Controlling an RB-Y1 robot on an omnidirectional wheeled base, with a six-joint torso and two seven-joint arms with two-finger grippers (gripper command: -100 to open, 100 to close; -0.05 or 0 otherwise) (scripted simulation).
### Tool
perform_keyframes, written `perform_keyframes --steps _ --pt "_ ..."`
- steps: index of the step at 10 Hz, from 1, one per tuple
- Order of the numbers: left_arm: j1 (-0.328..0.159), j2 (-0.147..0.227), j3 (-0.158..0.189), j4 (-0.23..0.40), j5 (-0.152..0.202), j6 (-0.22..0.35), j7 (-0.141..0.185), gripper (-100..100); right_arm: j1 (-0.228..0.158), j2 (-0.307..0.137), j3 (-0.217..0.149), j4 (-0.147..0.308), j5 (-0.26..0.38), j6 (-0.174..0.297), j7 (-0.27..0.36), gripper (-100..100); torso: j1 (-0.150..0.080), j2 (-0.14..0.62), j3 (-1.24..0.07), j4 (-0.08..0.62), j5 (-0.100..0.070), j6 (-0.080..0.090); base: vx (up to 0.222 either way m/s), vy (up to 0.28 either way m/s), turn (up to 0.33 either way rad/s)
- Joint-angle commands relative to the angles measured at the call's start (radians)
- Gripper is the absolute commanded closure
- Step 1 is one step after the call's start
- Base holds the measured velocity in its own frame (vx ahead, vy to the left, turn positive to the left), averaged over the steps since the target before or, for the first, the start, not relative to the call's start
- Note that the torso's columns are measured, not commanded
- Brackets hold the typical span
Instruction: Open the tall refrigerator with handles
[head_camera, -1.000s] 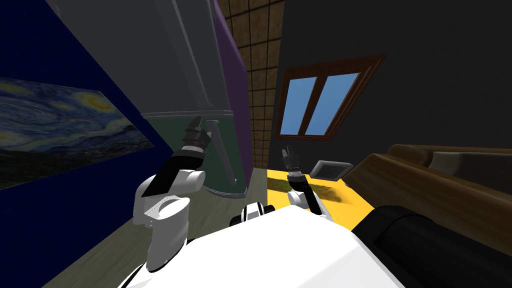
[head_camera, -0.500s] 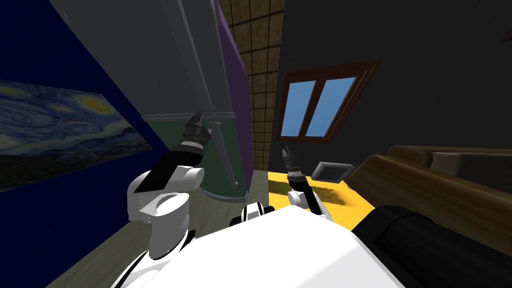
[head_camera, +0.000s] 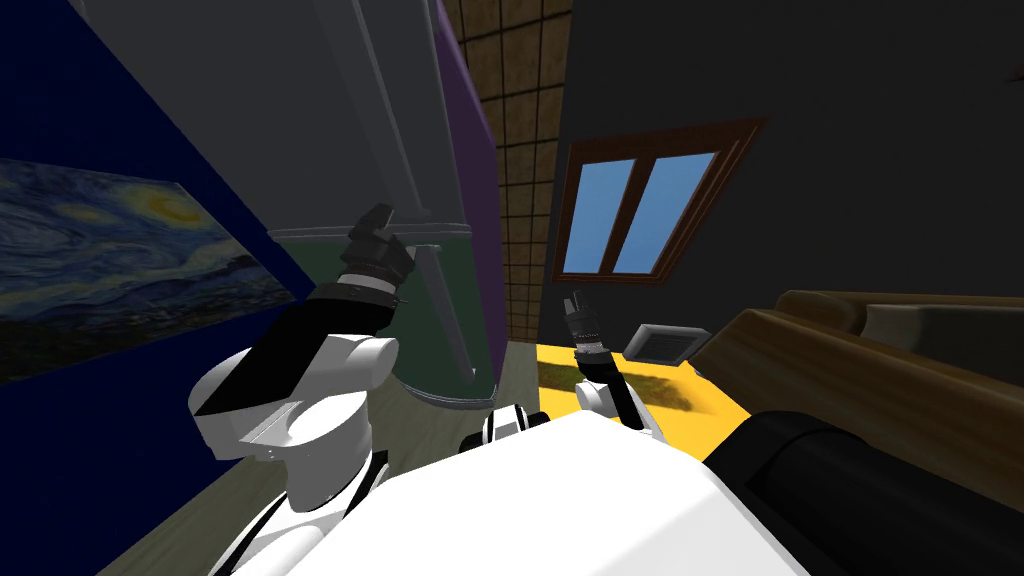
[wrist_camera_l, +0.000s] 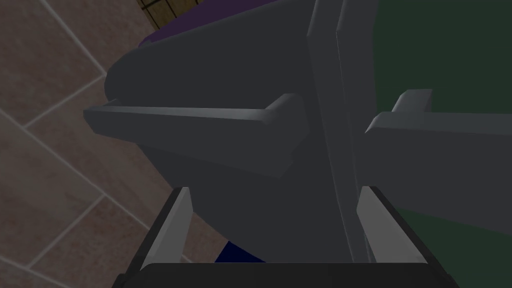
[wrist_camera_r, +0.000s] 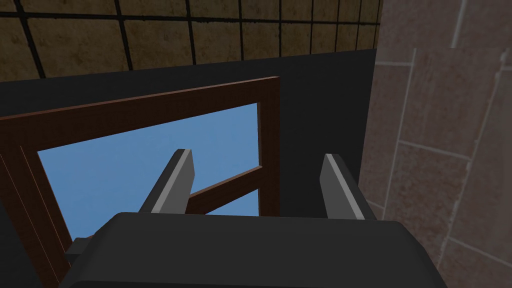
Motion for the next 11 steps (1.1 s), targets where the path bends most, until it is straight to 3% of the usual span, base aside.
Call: perform_keyframes --steps 1,5,6,7,10,11 --pt "-0.017 0.007 0.003 -0.011 0.001 0.009 0.0 -100 0.0 0.0 0.0 0.0 0.0 0.0 0.0 0 -0.002 0.002 0.002 -0.001 0.0 0.0 0.015 0.002 0.021" --pt "-0.113 0.031 0.028 -0.008 0.023 0.099 0.004 -100 0.0 0.0 0.0 0.0 0.0 0.0 0.0 0 0.001 0.007 0.007 -0.001 0.002 -0.002 0.041 0.001 -0.002" --pt "-0.101 0.027 0.025 -0.015 0.019 0.084 0.003 -100 0.0 0.0 0.0 0.0 0.0 0.0 0.0 0 0.001 0.007 0.007 -0.001 0.002 -0.002 0.017 0.003 0.011" --pt "-0.072 0.02 0.018 -0.011 0.013 0.059 0.002 100 0.0 0.0 0.0 0.0 0.0 0.0 0.0 0 0.002 0.008 0.007 -0.002 0.003 -0.001 -0.03 -0.002 -0.007" --pt "-0.02 0.007 0.004 -0.014 0.001 0.009 0.0 100 0.0 0.0 0.0 0.0 0.0 0.0 0.0 0 0.002 0.016 0.014 0.003 0.002 -0.003 -0.037 -0.003 0.001" --pt "-0.032 0.01 0.008 -0.014 0.004 0.024 0.0 100 0.0 0.0 0.0 0.0 0.0 0.0 0.0 0 0.001 0.017 0.014 0.003 0.002 -0.003 -0.019 -0.004 0.002"
